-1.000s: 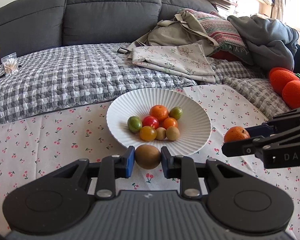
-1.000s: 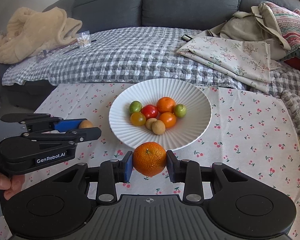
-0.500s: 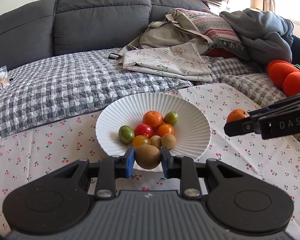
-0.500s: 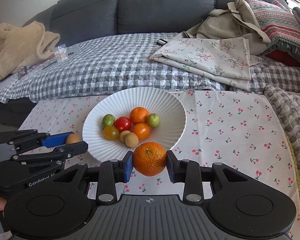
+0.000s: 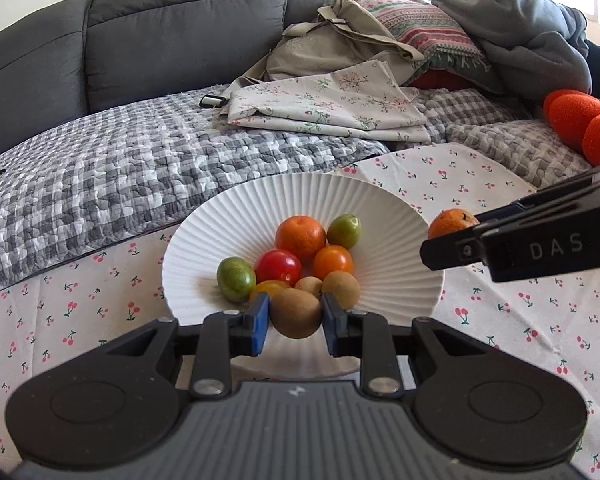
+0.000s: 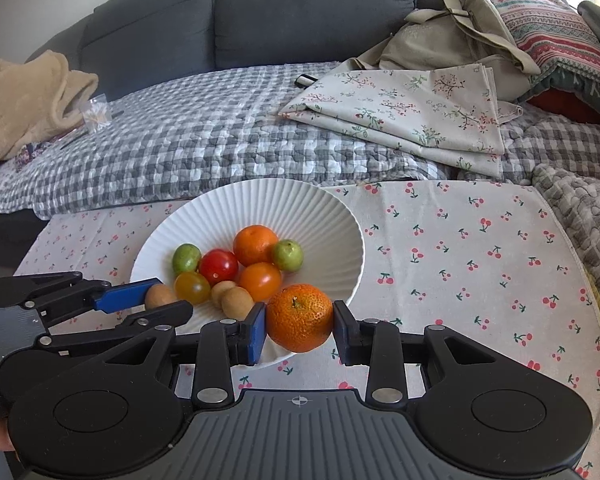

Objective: Organize fruits

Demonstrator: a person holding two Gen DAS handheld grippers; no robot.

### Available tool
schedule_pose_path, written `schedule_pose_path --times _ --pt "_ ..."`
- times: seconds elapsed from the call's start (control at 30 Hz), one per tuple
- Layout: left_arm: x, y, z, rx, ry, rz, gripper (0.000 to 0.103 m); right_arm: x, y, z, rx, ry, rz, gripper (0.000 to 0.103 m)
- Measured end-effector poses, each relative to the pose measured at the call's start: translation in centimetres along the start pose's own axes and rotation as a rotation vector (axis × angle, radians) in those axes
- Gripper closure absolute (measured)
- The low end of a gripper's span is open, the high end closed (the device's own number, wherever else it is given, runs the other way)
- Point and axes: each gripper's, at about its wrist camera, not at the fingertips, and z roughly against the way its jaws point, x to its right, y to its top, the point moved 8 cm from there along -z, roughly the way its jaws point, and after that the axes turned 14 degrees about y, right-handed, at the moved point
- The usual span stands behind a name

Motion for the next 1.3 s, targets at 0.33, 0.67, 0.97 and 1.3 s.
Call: schedule_pose_path --times 0.33,0.67,0.97,1.3 --pt "0.8 0.4 -1.0 0.026 0.005 -0.033 0.077 0.8 0.2 -1.9 -0.012 -0.010 -0.003 0.070" --pt "1.1 0.4 -1.0 0.047 0.009 -0.053 0.076 0.5 0.1 -2.9 -0.020 0.001 0.003 0.070" --pt "0.3 0.9 0.2 0.065 -0.039 -0.023 0.073 0.7 0.3 -2.6 0.002 0.032 -0.045 0.067" --pt "-4.5 1.5 0.8 0.018 0.016 0.131 0.072 0.3 0.9 -1.6 0.026 0.060 -0.071 0.067"
